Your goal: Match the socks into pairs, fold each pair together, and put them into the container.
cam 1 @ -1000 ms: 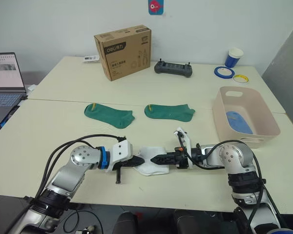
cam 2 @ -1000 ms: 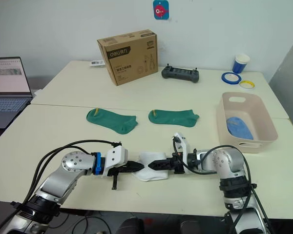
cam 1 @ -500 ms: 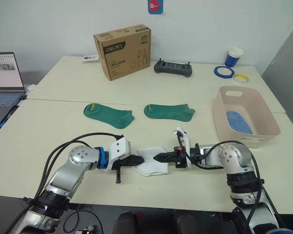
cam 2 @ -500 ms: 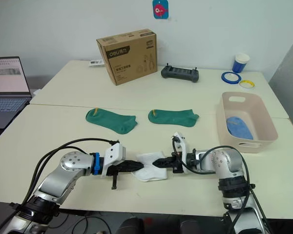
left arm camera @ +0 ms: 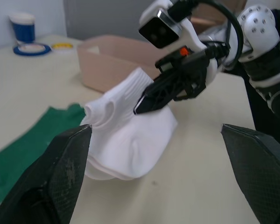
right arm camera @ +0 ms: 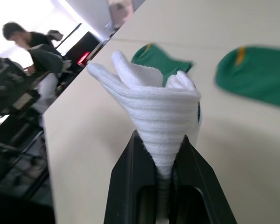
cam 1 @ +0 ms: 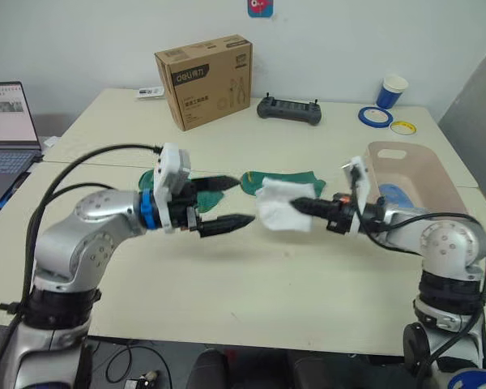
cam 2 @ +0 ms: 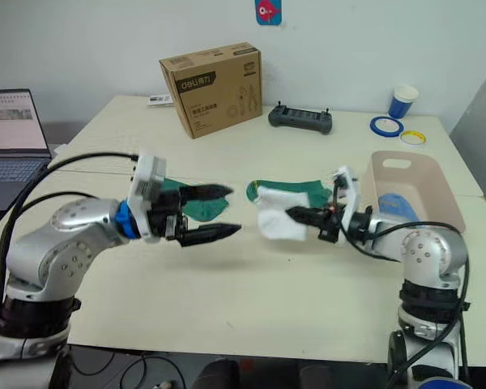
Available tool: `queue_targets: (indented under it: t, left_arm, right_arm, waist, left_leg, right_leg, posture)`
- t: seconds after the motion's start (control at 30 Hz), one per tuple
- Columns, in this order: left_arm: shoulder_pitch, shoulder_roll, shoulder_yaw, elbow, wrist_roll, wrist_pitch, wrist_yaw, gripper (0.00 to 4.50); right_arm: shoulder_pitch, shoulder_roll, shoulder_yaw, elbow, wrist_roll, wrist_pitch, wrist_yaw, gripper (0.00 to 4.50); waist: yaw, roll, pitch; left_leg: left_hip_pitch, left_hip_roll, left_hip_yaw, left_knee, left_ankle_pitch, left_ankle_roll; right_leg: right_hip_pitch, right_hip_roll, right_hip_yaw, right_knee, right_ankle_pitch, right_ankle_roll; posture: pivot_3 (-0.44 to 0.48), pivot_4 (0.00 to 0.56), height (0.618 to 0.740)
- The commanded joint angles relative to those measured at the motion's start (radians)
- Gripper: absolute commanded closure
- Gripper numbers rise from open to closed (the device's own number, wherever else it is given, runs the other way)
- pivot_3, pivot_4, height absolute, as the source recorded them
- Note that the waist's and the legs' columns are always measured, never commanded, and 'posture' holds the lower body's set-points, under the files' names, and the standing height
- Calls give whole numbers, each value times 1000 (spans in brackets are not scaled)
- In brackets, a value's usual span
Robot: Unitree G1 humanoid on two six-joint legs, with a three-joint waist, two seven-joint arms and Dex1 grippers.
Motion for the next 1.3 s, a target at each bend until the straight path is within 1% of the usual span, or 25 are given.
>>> queue_targets:
  t: [0.03,0.13,0.27,0.33,0.43,0.5,0.63,0.77,0.83,0.9,1.03,1.1,1.13,1.23,1.27,1.3]
  left_arm:
    - [-114,-70,-37,22,24,-21,53,24]
    - [-187,-132,-85,73,78,-52,73,24]
    - [-280,-254,-159,146,129,-95,86,24]
    - [-292,-291,-191,164,144,-112,64,24]
    - [-328,-354,-210,201,170,-140,82,24]
    - [-347,-380,-220,217,184,-148,83,24]
    - [-351,-398,-243,235,220,-175,56,24]
    - [-345,-407,-260,236,243,-190,43,24]
    - [-332,-405,-266,225,251,-188,39,24]
    - [-316,-396,-271,212,261,-183,32,24]
    - [-306,-390,-274,203,276,-183,25,24]
    - [-299,-385,-274,199,282,-184,25,0]
    - [-297,-384,-273,199,285,-185,27,0]
    - [-289,-387,-270,195,288,-186,34,0]
    - [-286,-387,-269,192,286,-185,34,0]
    - [-281,-387,-269,184,280,-178,31,0]
  right_arm:
    - [-59,-126,-64,-29,-55,-112,-23,4500]
    - [-73,-257,-32,8,-143,-221,-3,4500]
    - [-59,-490,61,126,-371,-505,65,4500]
    - [-38,-570,126,188,-481,-648,95,4500]
    - [-13,-649,234,291,-642,-856,128,4500]
    - [-6,-668,294,357,-723,-966,148,4500]
    - [2,-698,421,509,-881,-1170,217,4500]
    - [-54,-694,520,637,-988,-1279,304,4500]
    - [-81,-688,546,676,-1006,-1319,365,4500]
    - [-107,-670,555,702,-991,-1313,444,4500]
    - [-141,-658,561,742,-999,-1331,517,4500]
    - [-186,-654,567,784,-1007,-1352,561,3841]
    - [-210,-653,569,804,-1009,-1355,587,3660]
    - [-246,-670,570,831,-1009,-1342,680,2585]
    - [-251,-674,569,835,-1011,-1344,701,2161]
    - [-256,-681,565,832,-1007,-1336,730,1907]
  waist:
    - [4,0,0]
    - [8,0,0]
    - [17,0,0]
    - [17,0,0]
    - [13,0,0]
    - [9,0,0]
    - [8,1,0]
    - [10,2,1]
    - [10,3,1]
    - [8,4,1]
    - [13,4,1]
    - [15,5,2]
    - [15,5,2]
    - [18,6,2]
    - [19,6,2]
    - [19,6,2]
  left_leg:
    - [0,0,0,0,0,0]
    - [0,0,1,0,0,0]
    - [0,-1,2,0,0,0]
    - [0,-1,3,0,0,0]
    - [0,-1,3,0,0,0]
    - [0,0,3,0,0,0]
    - [0,-1,3,0,0,0]
    - [0,-1,3,1,0,0]
    - [0,-2,3,2,0,0]
    - [0,-1,3,2,0,-1]
    - [1,-1,2,2,1,-1]
    - [1,-1,3,2,1,-1]
    - [1,-2,3,2,1,-1]
    - [1,-2,3,2,1,-1]
    - [1,-2,3,2,1,-1]
    - [1,-2,3,2,1,-1]
  right_leg:
    - [0,0,0,0,0,0]
    - [0,0,1,-1,0,0]
    - [-1,0,1,-1,1,-1]
    - [-1,0,2,-1,1,-1]
    - [-1,0,3,-1,1,-2]
    - [-1,0,3,-1,1,-2]
    - [-1,0,3,-1,1,-2]
    - [-1,0,3,0,2,-3]
    - [-1,-1,4,0,2,-3]
    - [-1,-1,4,0,2,-3]
    - [0,0,3,0,2,-3]
    - [0,-1,3,0,2,-3]
    - [0,-1,3,0,3,-3]
    - [0,-2,3,0,3,-3]
    - [0,-2,3,0,3,-3]
    - [0,-2,2,0,3,-3]
  posture:
    - [0,150,740]
    - [0,150,740]
    - [0,150,740]
    - [0,150,740]
    - [0,150,740]
    - [0,150,740]
    - [0,150,740]
    - [0,150,740]
    - [0,150,740]
    - [0,150,740]
    - [0,150,740]
    - [0,150,740]
    - [0,150,740]
    - [0,150,740]
    - [0,150,740]
    - [0,150,740]
